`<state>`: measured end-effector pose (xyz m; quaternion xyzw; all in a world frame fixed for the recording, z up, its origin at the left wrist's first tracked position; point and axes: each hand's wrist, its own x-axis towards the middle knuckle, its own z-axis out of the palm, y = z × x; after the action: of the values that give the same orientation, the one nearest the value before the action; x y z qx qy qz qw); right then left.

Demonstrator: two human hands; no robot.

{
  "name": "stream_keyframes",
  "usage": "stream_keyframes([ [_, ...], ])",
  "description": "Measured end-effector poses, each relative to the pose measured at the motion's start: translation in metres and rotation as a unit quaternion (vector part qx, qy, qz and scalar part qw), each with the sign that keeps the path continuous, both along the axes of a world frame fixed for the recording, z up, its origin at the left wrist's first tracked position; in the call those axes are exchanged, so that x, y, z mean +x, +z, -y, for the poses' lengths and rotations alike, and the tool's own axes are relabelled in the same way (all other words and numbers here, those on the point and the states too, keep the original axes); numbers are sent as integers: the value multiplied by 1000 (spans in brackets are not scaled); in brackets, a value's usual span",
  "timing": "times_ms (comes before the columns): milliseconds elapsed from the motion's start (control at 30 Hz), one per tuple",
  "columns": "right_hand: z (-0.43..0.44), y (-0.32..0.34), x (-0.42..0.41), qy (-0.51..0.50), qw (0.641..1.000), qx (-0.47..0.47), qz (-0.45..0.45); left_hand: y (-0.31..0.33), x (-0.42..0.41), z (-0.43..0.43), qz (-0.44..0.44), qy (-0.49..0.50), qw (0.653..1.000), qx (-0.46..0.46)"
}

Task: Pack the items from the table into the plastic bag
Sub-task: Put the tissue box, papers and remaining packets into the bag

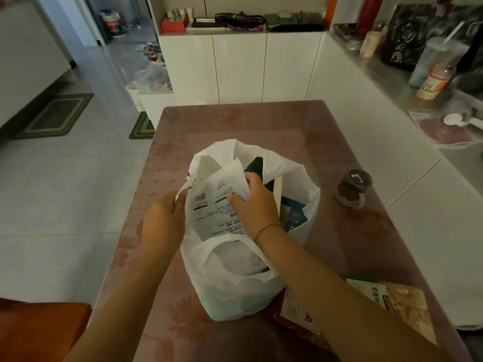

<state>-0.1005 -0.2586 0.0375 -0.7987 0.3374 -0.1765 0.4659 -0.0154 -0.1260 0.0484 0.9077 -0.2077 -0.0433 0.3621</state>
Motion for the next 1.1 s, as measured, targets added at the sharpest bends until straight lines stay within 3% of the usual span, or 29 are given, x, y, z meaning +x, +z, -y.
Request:
stream_keyframes([
  [100,-3,-2,-8,31,985,-169,-32,0,2,-4,4,3,1000,-5],
  [167,-7,-10,-17,132,953,-260,-83,-2,4,-4,5,5,1000,-4],
  [233,-12,-25,-25,228,911,-303,-162,-3,5,-3,4,5,1000,-2],
  [300,-16,-40,-27,250,884,-336,-211,-5,6,-2,-5,6,1000,-3],
  [467,-24,-51,-22,226,866,-378,-236,-8,4,0,-3,1,1000,13],
  [533,-22,-47,-22,245,875,-353,-221,-8,3,0,-2,2,1000,8],
  [633,-11,-30,-39,234,956,-169,-50,-6,1,-1,-11,6,1000,10],
  [700,7,-15,-66,130,987,-57,82,-6,0,-1,-10,6,1000,14],
  [800,40,-12,-117,-18,990,-66,121,-7,-2,0,-7,-1,1000,13],
  [900,54,-34,-158,-76,994,-71,37,-8,-4,1,-2,-5,1000,15],
  [967,45,-52,-178,-6,996,-26,-90,-8,-6,2,-3,-8,1000,18],
  [1033,31,-76,-194,110,969,25,-220,-7,-8,3,2,-12,1000,23],
  [1100,18,-100,-203,179,939,24,-294,-6,-10,4,4,-12,1000,24],
])
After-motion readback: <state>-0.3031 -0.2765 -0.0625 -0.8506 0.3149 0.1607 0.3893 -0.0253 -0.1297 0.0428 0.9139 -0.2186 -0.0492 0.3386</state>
